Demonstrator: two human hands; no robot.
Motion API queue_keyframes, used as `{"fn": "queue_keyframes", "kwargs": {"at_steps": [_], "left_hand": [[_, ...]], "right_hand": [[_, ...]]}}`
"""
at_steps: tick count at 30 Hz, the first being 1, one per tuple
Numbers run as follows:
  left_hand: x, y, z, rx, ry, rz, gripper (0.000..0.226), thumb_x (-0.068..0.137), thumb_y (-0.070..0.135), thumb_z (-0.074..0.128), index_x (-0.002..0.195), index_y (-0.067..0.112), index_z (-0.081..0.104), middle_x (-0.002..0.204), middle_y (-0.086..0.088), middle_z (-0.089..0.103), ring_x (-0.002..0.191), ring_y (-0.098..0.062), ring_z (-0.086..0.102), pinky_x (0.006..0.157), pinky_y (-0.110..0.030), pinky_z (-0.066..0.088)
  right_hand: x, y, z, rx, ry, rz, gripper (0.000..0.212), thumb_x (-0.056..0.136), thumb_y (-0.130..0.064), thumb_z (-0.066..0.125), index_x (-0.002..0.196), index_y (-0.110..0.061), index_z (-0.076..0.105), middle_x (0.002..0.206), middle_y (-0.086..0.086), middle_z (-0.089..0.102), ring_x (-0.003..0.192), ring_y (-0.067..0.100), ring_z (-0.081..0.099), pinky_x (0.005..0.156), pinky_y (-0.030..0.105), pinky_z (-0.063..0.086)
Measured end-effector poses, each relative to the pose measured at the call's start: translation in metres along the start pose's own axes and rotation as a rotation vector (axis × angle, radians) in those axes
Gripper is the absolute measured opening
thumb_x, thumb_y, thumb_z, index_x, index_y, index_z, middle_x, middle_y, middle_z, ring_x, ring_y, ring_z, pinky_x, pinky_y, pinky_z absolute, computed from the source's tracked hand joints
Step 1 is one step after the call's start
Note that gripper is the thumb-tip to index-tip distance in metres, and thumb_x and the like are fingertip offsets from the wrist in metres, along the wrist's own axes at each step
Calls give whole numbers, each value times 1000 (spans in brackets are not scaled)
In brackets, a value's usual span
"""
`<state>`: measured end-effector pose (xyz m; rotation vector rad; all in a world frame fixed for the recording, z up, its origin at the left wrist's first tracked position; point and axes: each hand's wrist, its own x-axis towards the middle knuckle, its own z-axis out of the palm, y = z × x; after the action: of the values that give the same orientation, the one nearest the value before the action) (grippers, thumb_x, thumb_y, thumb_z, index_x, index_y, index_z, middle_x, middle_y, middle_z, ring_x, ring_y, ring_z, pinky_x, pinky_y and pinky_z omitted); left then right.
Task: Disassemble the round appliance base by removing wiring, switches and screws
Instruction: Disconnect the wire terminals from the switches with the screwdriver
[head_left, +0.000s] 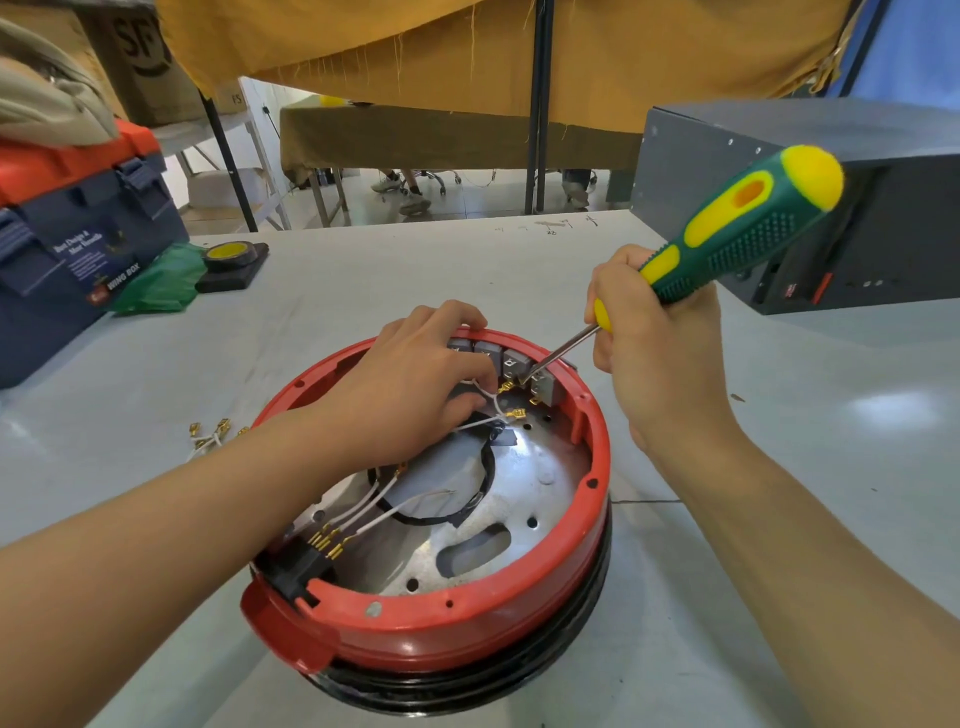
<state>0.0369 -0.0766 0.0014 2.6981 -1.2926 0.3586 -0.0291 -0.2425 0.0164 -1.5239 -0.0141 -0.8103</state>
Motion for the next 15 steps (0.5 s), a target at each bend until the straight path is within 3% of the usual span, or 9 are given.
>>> {"fn": "queue_keyframes", "kwargs": {"at_steps": [5,15], "left_hand": [[1,0,0,5,-10,-6,21,91,37,54,107,30,65,142,1,33,121,-20,36,100,-35,32],[1,2,-1,-4,-8,-20,19,90,35,55,105,29,67,141,0,35,119,-21,38,100,-36,32]], "right_hand": [[-1,-1,1,-8,30,8,29,70,-16,48,46,-20,33,45,-6,31,40,7,26,39,15,25],[-3,-7,2,-70,63,35,22,70,-21,47,54,-11,36,42,-9,29,39,7,28,38,14,26]]}}
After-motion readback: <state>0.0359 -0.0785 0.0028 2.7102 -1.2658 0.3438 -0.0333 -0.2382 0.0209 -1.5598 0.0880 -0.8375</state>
